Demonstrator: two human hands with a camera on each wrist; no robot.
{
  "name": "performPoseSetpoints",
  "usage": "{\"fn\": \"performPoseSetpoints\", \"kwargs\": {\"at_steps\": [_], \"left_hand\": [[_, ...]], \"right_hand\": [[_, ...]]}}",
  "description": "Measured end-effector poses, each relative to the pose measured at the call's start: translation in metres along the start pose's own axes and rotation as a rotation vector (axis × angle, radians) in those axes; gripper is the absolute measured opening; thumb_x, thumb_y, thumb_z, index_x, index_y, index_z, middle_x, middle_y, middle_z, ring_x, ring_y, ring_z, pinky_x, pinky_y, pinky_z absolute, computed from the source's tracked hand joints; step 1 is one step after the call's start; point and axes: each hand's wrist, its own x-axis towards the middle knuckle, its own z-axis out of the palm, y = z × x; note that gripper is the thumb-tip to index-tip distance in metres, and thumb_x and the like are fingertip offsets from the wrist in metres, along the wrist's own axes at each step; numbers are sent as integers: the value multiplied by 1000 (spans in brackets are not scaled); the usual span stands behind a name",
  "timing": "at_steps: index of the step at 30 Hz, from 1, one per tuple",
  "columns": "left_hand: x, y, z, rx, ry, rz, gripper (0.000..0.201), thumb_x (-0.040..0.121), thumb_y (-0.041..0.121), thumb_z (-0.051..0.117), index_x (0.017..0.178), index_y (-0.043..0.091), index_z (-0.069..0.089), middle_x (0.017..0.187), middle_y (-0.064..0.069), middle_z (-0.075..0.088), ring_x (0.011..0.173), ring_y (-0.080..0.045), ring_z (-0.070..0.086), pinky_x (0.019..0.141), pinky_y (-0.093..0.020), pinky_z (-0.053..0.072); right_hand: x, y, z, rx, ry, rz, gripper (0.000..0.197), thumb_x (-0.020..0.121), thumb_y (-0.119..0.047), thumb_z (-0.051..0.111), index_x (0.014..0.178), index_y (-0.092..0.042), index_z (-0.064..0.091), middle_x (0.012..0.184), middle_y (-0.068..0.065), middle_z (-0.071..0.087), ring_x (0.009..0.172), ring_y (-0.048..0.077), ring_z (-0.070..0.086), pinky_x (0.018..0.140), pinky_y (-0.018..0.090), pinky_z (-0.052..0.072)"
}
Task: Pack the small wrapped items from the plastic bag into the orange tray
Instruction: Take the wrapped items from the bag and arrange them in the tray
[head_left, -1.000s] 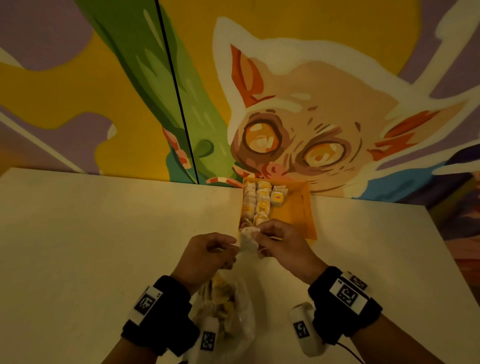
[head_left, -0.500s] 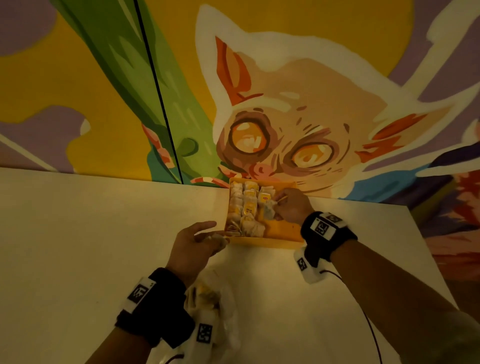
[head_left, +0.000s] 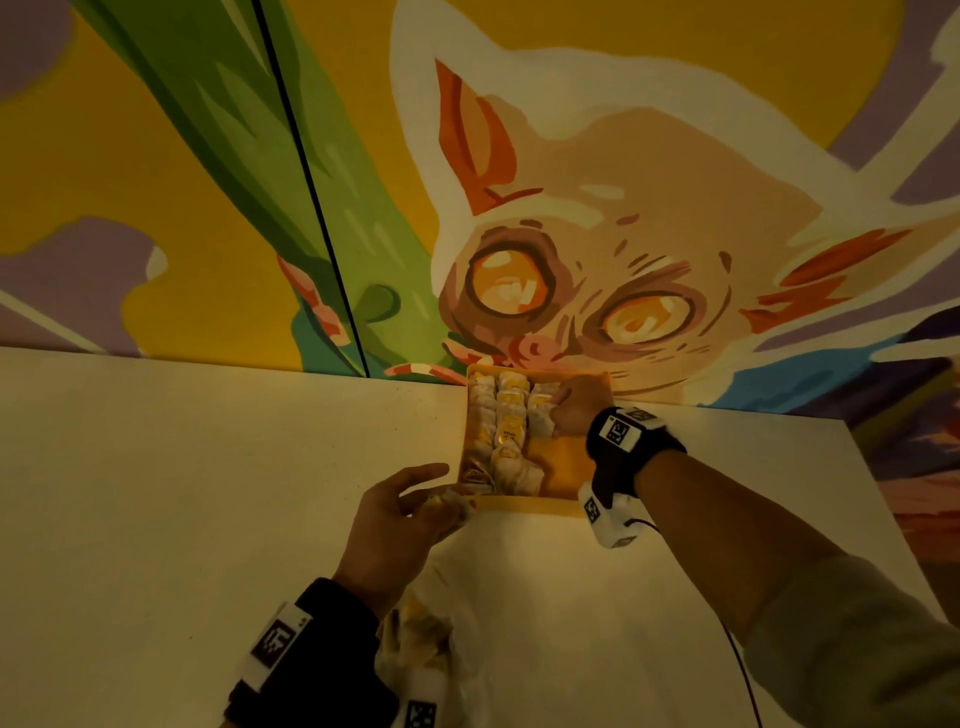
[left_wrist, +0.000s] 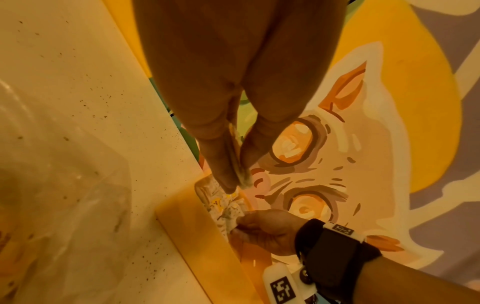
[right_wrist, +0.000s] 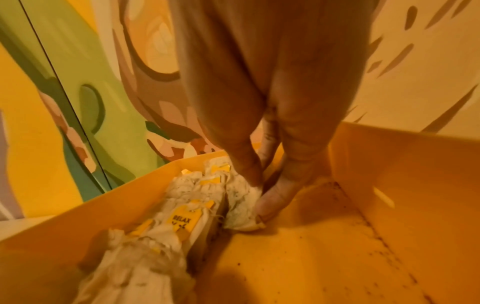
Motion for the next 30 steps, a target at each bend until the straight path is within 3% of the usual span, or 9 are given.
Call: {"fn": "performPoseSetpoints", "kwargs": {"at_steps": [4, 6, 10, 13, 16, 19, 23, 27, 30], "left_hand": [[-1, 0, 3, 36, -36, 7, 37, 82, -6, 68, 112, 15, 63, 94, -12, 76, 92, -25, 72, 81, -33, 59], [-3, 1, 3, 52, -58, 11, 39, 81, -6, 69, 111, 17, 63, 94, -10, 76, 93, -23, 72, 81, -32, 59], [-8, 0, 1, 54, -81, 22, 46, 81, -4, 71, 119, 18, 60, 101, -6, 75, 96, -18, 72, 81, -31, 59], [-13, 2, 1, 19, -93, 23, 51, 78, -9, 71, 120, 16, 59, 102, -7, 75, 96, -18, 72, 80, -30, 59], [-18, 5, 2, 15, -112, 28, 54, 77, -10, 71, 122, 17, 58, 103, -7, 75, 99, -21, 71, 85, -38, 58], [-21, 6, 0, 43, -109, 44, 59, 77, -13, 70, 123, 20, 57, 104, -8, 75, 100, -24, 70, 90, -46, 55], [-27, 8, -2, 93, -119, 68, 65, 78, -11, 71, 127, 27, 54, 104, -3, 75, 95, -22, 72, 84, -40, 59], [-31, 10, -4, 130, -179, 78, 70, 78, -12, 71, 127, 33, 49, 107, -3, 74, 97, -23, 71, 84, -37, 58], [-34, 11, -5, 137, -158, 83, 59, 76, -8, 73, 123, 24, 56, 103, -6, 75, 96, -23, 72, 83, -40, 59]], "right_hand": [[-2, 0, -2, -12, -19, -8, 28, 82, -10, 66, 109, -3, 68, 119, 16, 66, 114, 31, 60, 101, 40, 46], [-10, -2, -3, 5, 2, -17, 14, 82, -5, 62, 95, -3, 67, 113, 18, 68, 107, 32, 63, 92, 36, 50], [-31, -1, -5, 96, 171, -48, 11, 84, -7, 61, 94, -9, 59, 114, 14, 63, 105, 29, 58, 79, 30, 44], [-58, -8, 0, 282, 297, -168, 12, 85, -7, 62, 93, -16, 59, 101, 4, 64, 97, 22, 61, 69, 22, 44], [-108, -24, 9, 416, 89, -375, 10, 89, -13, 64, 90, -23, 64, 90, -8, 65, 87, 12, 63, 67, 15, 48], [-152, -29, 22, 406, -164, -521, 4, 90, -26, 66, 93, -27, 68, 91, -13, 67, 89, 7, 64, 79, 24, 54], [-178, -25, 35, 377, -162, -550, 19, 85, -36, 70, 103, -29, 70, 98, -12, 64, 94, 6, 61, 79, 27, 57], [-191, -24, 36, 529, -149, -484, 8, 83, -22, 75, 89, -26, 71, 93, -6, 66, 80, 16, 67, 71, 37, 61], [-196, -21, 36, 687, -171, -408, 7, 81, -17, 77, 85, -18, 71, 95, 3, 69, 77, 22, 71, 71, 40, 61]]}}
